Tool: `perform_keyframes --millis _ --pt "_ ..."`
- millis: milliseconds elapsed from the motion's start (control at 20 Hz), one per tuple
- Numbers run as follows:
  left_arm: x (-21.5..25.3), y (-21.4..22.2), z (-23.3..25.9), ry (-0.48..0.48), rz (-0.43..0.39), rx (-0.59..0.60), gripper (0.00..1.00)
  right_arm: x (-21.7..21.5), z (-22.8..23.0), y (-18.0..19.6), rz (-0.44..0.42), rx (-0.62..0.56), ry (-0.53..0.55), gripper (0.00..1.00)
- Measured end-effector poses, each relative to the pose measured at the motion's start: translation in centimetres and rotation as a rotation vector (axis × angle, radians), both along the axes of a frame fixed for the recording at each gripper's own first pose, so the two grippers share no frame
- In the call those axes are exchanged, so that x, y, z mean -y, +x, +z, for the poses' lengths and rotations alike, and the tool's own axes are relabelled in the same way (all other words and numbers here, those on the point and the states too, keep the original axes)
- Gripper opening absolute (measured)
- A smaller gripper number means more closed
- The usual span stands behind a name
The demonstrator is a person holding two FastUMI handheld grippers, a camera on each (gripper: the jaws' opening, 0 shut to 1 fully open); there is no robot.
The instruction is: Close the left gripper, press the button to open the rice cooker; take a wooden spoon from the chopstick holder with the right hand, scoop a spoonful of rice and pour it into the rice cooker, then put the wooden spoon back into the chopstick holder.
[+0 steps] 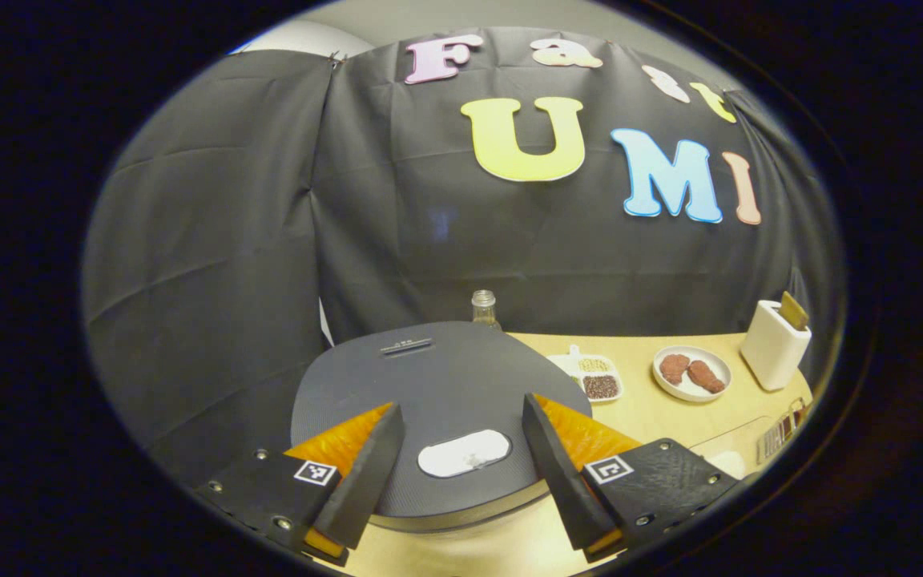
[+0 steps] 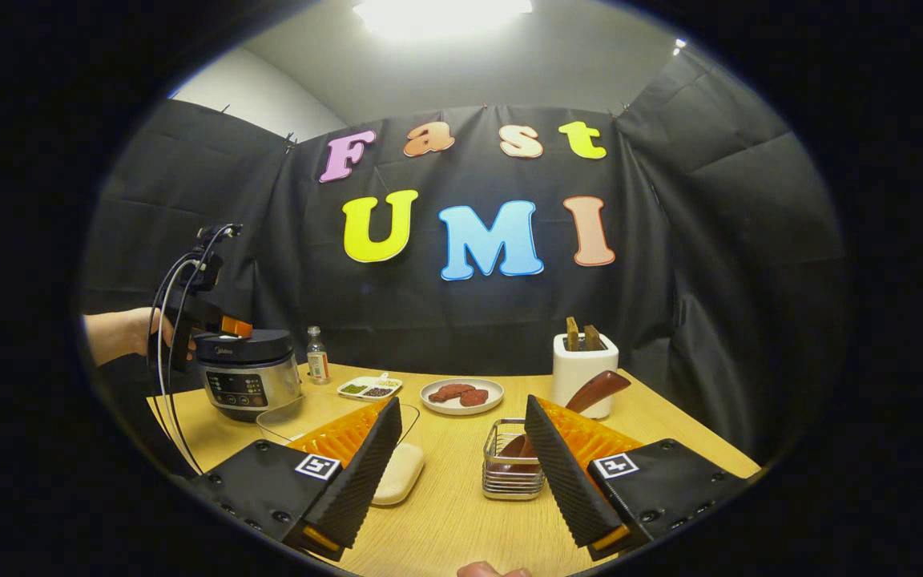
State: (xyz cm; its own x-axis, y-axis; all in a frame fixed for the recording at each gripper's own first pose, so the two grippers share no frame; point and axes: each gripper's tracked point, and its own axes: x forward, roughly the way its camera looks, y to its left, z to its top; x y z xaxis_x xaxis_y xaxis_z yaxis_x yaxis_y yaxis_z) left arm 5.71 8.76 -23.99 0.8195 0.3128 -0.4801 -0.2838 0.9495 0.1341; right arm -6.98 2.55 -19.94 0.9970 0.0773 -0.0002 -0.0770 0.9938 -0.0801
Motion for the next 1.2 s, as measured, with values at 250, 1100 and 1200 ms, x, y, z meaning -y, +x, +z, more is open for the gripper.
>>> perform_keyframes --millis 250,1100,1200 --pt "0.2 -0.4 -1.0 -0.002 -0.005 -0.029 0.97 0.4 0.0 -0.5 -0.017 0.011 0.042 0.98" --pt "9.9 -2.6 16.8 0.057 -0.227 0.351 0.92 2.4 11.8 4.7 -0.147 0.077 -0.008 0.98" --pt "11.5 -3.0 19.5 0.046 -0.277 0.397 0.92 2.4 14.3 5.1 -0.185 0.096 -0.062 0.98"
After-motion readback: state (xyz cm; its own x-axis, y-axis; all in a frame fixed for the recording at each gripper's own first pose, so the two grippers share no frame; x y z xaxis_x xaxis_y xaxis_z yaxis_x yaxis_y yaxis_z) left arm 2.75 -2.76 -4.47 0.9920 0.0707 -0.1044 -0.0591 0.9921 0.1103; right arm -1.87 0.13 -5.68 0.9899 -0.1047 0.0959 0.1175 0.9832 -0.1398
